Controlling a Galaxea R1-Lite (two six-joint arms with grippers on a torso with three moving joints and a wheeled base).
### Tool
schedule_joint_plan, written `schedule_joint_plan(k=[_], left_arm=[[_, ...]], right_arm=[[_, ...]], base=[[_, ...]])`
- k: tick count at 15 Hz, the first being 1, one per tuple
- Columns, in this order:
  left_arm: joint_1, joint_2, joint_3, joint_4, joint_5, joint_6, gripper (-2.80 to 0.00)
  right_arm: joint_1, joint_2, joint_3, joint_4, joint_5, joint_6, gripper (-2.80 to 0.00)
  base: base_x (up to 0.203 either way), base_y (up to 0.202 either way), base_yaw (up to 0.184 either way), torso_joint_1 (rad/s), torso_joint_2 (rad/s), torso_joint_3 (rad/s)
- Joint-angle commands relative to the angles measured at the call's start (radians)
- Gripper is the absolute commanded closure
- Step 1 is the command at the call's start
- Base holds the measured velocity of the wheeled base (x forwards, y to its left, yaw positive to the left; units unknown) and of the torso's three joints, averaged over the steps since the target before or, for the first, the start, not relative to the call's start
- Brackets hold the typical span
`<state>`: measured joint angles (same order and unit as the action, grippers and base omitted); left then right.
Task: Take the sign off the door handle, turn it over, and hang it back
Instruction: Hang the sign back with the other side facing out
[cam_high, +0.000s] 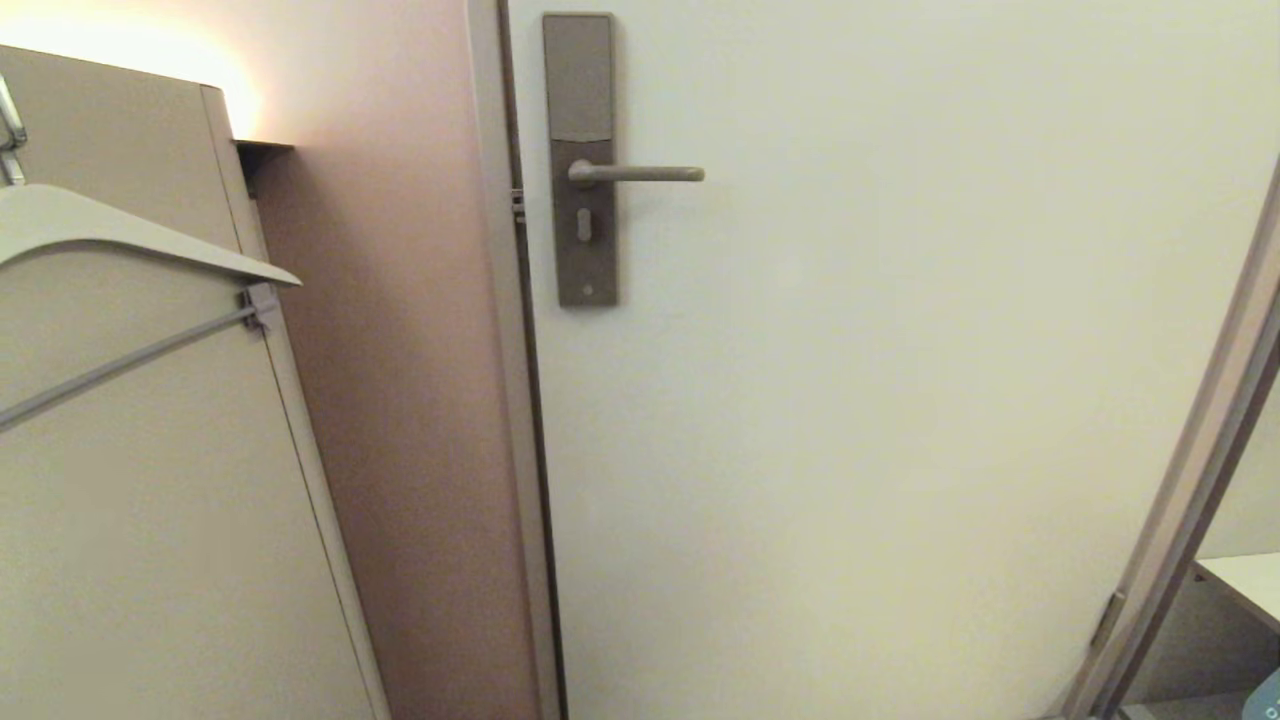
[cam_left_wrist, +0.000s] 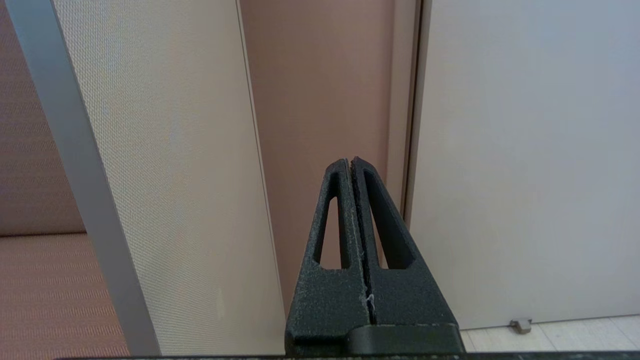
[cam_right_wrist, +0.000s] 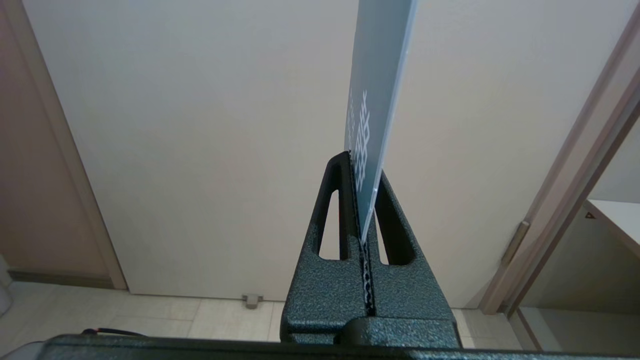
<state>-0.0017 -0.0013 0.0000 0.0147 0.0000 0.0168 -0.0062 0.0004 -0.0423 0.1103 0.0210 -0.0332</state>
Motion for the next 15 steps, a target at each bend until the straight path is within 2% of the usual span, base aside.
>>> schedule_joint_plan(k=[1, 15], left_arm=[[0.0, 0.001, 0.0, 0.001, 0.0, 0.0, 0.0], [0.0, 0.001, 0.0, -0.001, 0.0, 0.0, 0.0]], right_arm=[[0.0, 0.0, -0.001, 0.0, 0.0, -0.001, 0.0], [0.0, 0.0, -0.002, 0.004, 0.003, -0.013, 0.0]], base=[[0.0, 0.0, 0.0, 0.0, 0.0, 0.0], [0.0, 0.0, 0.0, 0.0, 0.0, 0.0]])
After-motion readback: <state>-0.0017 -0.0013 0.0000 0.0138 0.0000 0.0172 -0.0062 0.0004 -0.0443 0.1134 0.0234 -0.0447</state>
